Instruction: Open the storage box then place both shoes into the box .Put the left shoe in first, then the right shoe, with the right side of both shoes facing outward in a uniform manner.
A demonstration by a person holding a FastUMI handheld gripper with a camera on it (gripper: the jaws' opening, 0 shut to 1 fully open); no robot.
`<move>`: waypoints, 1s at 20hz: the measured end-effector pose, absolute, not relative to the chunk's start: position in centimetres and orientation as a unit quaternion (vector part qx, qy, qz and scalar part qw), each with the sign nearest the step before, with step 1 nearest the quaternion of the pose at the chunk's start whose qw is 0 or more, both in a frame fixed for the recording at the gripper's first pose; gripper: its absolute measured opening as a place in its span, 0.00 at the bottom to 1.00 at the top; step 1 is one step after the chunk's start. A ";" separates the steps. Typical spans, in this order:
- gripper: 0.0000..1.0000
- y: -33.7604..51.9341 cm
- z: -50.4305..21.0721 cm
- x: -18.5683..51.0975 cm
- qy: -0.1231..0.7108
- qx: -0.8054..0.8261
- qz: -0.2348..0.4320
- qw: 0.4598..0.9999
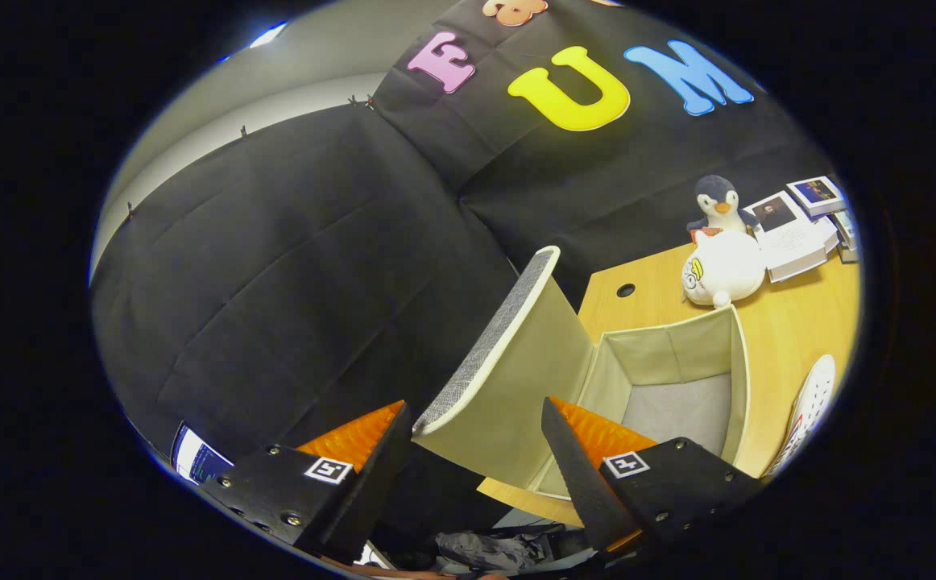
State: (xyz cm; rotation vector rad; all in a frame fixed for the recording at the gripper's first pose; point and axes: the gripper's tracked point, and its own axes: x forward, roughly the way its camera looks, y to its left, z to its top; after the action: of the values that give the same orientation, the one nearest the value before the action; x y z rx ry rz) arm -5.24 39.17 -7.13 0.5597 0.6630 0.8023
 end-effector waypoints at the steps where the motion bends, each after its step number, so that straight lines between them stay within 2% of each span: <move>1: 0.98 39.9 -6.8 -5.2 0.313 0.253 0.389 0.829; 5: 0.98 42.4 -6.3 -5.7 0.305 0.211 0.427 0.825; 8: 0.98 42.0 -6.6 -5.6 0.306 0.207 0.425 0.827; 12: 0.98 37.9 -7.6 -3.9 0.299 0.196 0.386 0.851; 20: 0.98 24.5 -9.7 -0.4 0.277 0.133 0.263 0.914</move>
State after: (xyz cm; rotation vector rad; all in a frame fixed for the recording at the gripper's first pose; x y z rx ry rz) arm -0.45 24.55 -9.65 0.2732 0.5714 0.5417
